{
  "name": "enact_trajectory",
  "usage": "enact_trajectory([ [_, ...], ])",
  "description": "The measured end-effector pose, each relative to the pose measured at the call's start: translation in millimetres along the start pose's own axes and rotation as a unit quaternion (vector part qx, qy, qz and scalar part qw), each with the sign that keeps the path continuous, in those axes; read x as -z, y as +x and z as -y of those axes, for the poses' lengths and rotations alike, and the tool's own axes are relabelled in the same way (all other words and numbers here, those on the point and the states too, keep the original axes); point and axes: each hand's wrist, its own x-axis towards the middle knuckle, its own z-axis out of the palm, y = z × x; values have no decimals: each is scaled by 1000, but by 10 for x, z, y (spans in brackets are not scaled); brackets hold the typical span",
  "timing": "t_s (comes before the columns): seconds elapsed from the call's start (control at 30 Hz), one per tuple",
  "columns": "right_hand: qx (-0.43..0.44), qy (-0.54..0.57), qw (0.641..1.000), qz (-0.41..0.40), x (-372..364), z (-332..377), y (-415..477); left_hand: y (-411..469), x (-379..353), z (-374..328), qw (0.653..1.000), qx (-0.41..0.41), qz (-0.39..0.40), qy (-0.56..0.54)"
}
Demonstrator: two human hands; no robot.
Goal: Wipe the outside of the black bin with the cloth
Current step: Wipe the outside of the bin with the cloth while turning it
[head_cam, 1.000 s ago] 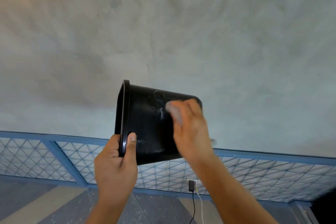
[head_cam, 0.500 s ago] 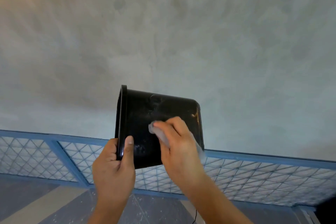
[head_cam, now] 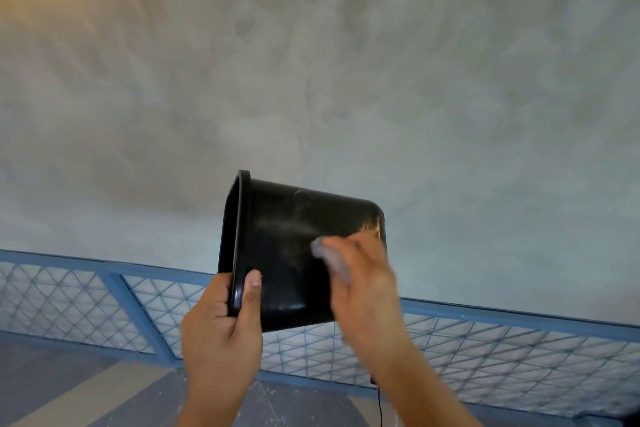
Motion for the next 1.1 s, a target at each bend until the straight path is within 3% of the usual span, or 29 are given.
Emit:
enact_trajectory([
  [0.07, -80, 8, 996, -31, 19, -329, 218, -32, 12, 14, 1000, -9, 17, 11],
  [0.13, -108, 2, 992, -61, 24, -414, 484, -82, 6, -11, 999, -24, 20, 3],
  [0.23, -30, -12, 997, -71, -92, -64, 627, -122, -24, -42, 999, -39, 21, 8],
  [0.37, 85, -11, 996, 12, -167, 360, 163, -87, 19, 39, 1000, -20, -18, 8],
  [0.43, 68, -4, 998, 9, -100, 178, -7, -63, 68, 75, 1000, -6, -22, 7],
  [0.57, -64, -17, 996, -61, -74, -302, 373, -95, 30, 71, 999, -22, 2, 43],
  [0.67, -26, -14, 997, -74, -148, 1, 560, -96, -34, 51, 999, -32, 5, 42],
  [0.8, 83, -22, 996, 26, -177, 386, 126, -2, -28, 93, 1000, -4, -24, 18],
  [1.0, -78, 3, 995, -58, -70, -289, 291, -22, 5, 136, 998, -33, 21, 47],
  [1.1, -19, -2, 998, -65, -185, 51, 486, -57, -91, 109, 997, -46, 18, 54],
])
